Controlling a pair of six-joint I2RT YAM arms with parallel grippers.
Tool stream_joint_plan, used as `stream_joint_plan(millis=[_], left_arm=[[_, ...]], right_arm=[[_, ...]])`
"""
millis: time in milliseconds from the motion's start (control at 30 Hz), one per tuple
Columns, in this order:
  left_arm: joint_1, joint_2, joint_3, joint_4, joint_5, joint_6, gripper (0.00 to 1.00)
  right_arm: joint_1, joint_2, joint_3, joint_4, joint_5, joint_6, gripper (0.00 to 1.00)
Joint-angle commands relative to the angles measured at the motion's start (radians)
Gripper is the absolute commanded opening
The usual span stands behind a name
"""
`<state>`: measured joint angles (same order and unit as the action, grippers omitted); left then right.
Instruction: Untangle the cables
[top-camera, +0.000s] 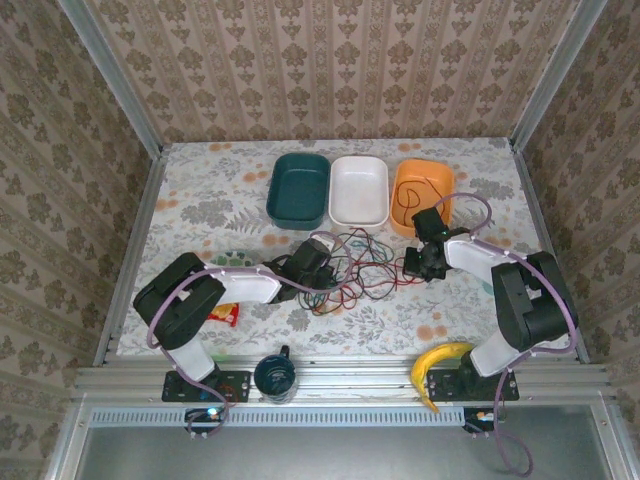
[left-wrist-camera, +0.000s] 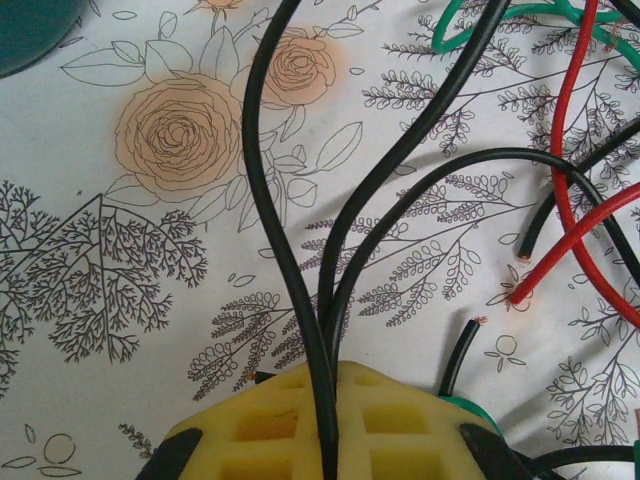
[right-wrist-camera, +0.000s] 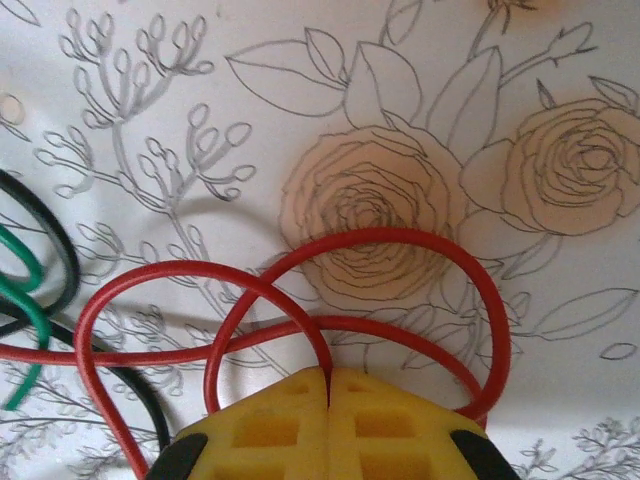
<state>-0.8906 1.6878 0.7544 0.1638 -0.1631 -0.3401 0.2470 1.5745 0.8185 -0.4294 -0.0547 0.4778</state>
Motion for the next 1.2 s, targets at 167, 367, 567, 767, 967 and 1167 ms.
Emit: stream_joint_plan(millis=[167, 367, 567, 767, 967, 1167], left_arm=[[-0.008, 0.032, 0.002, -0.012, -0.03, 0.003, 0.0], [-0.009, 0.029, -0.006, -0.016, -0.041, 0.0, 0.0], [-0.008, 0.035, -0.01, -0.029, -0.052, -0.003, 0.0], [-0.008, 0.047, -0.013, -0.034, -0.075, -0.01, 0.0], [-0.008, 0.069, -0.006, -0.074, -0.131, -0.031, 0.0], [-0.006, 0.073, -0.026, -0.087, -0.166, -0.055, 0.0]], right_arm=[[0.007, -0.178, 0.001, 0.05, 0.02, 0.054, 0.0], [0.003, -0.432, 0.007, 0.112, 0.147, 0.065, 0.0], [-0.005, -0.607, 0.052, 0.192, 0.226, 0.03, 0.0], [-0.01, -0.673, 0.136, 0.263, 0.358, -0.01, 0.0], [-0.011, -0.701, 0.212, 0.341, 0.434, -0.064, 0.0], [-0.012, -0.751, 0.206, 0.412, 0.511, -0.097, 0.0]])
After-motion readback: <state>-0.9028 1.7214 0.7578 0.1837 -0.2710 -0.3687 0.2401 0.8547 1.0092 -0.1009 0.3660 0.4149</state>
